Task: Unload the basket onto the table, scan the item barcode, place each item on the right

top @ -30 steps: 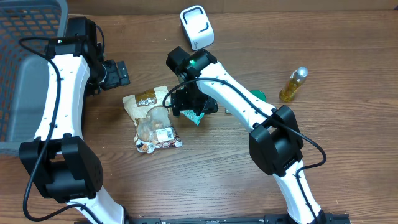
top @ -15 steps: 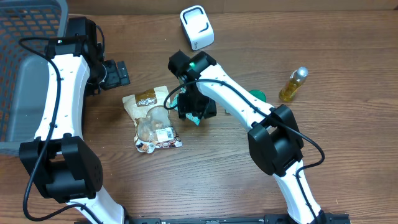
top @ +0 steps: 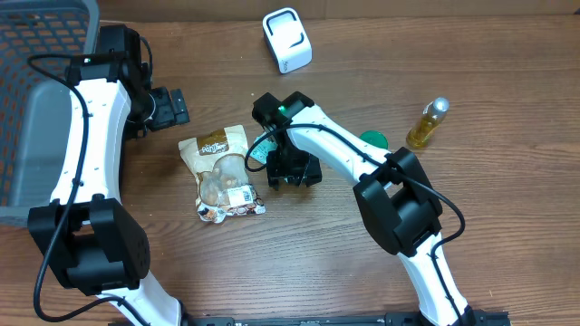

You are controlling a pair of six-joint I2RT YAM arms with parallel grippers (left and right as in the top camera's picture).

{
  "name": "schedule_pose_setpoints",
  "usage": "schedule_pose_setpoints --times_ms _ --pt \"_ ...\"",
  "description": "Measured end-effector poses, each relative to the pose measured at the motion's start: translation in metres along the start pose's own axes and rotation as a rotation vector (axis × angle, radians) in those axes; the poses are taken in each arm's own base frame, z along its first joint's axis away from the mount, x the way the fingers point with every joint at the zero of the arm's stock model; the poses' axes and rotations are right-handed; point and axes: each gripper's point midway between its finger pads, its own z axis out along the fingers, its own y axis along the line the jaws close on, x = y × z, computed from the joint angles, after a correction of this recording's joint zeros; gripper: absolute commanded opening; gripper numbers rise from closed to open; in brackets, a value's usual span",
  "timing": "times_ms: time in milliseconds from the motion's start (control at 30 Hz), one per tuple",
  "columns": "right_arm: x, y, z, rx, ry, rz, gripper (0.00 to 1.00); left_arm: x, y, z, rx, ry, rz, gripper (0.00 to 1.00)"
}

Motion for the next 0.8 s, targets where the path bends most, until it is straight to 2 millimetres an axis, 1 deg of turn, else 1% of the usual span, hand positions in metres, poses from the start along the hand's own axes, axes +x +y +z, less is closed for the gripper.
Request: schedule_pose_setpoints --times_ms 67,100,167,233,300,333,400,600,700,800 --pt "0.0 -0.003 -0.009 0.005 0.008 0.007 0.72 0.0 0.0 0.0 0.0 0.0 0.0 1.0" --pt "-0.002 -0.003 -0.016 0.001 0.002 0.011 0.74 0.0 0.0 0.0 0.0 0.0 0.0 1.0" --pt "-0.012 -0.002 -0.034 -0.02 -0.031 0.016 0.8 0.0 0.0 0.0 0.0 0.0 0.0 0.99" --pt "-0.026 0.0 -0.056 -0.054 -0.085 0.019 0.84 0.0 0.0 0.0 0.0 0.0 0.0 0.99" --pt "-0.04 -0.002 -0.073 -0.085 -0.137 0.03 0.94 0.0 0.0 0.0 0.0 0.0 0.0 0.99" --pt "-0.046 -0.004 -0.079 -0.096 -0.155 0.037 0.99 0.0 0.0 0.0 0.0 0.0 0.0 1.0" --pt "-0.053 -0.013 -0.084 -0.102 -0.166 0.055 1.0 0.0 0.0 0.0 0.0 0.0 0.0 1.0" --pt "-0.068 -0.041 -0.088 -0.104 -0.177 0.124 1.0 0.0 0.0 0.0 0.0 0.0 0.0 0.99" --pt "-0.072 -0.051 -0.089 -0.106 -0.179 0.148 1.0 0.0 0.0 0.0 0.0 0.0 0.0 0.99" --pt "-0.074 -0.056 -0.09 -0.107 -0.18 0.161 1.0 0.0 0.0 0.0 0.0 0.0 0.0 1.0"
